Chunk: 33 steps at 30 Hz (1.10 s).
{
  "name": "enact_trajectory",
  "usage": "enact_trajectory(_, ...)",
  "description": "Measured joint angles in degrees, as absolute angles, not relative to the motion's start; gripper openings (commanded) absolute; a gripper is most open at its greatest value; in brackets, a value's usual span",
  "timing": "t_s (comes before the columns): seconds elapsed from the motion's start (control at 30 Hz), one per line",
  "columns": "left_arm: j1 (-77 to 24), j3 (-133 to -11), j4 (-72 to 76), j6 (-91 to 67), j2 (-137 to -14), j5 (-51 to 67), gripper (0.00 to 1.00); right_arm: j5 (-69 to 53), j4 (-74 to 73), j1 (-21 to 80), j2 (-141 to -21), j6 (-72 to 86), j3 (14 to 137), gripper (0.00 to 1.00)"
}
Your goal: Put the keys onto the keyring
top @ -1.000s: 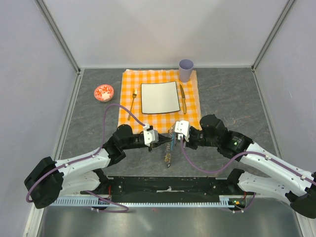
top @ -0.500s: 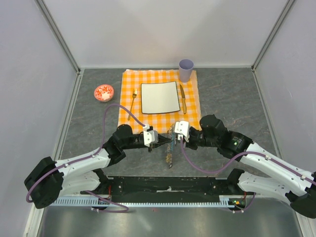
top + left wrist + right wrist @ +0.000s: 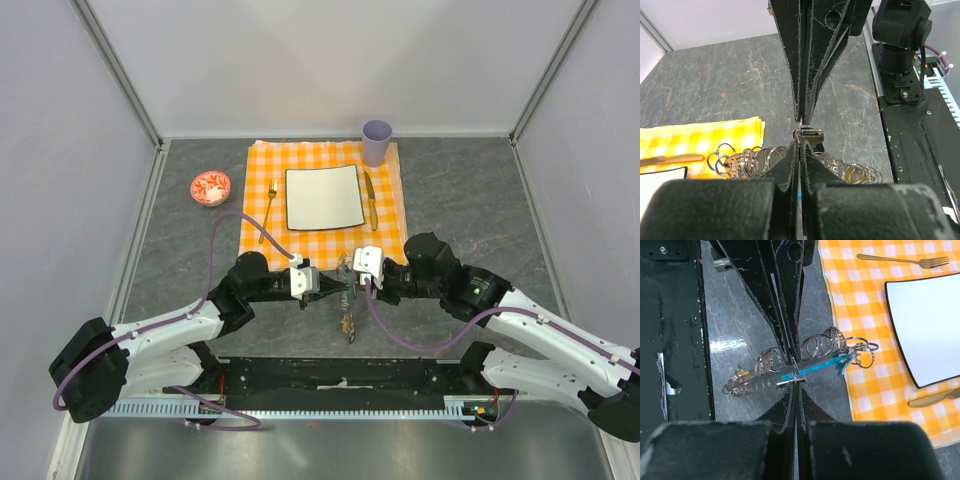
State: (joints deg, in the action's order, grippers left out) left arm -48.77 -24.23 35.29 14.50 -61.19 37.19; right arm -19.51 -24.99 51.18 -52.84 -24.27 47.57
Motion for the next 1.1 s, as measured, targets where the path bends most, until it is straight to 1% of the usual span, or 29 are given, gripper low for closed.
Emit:
enact_trajectory(0.4,-48.7,-24.2,32.8,16.2,-61.2,37.0,0.02,-19.4,-25.4,51.2,-52.1,-24.9,47.6,0.0)
enact_trajectory(1.1,-48.7,-24.2,32.7,16.4,-61.2,37.7,0.02,-21.2,-26.9,51.2,-53.4,-25.9,47.6,0.0)
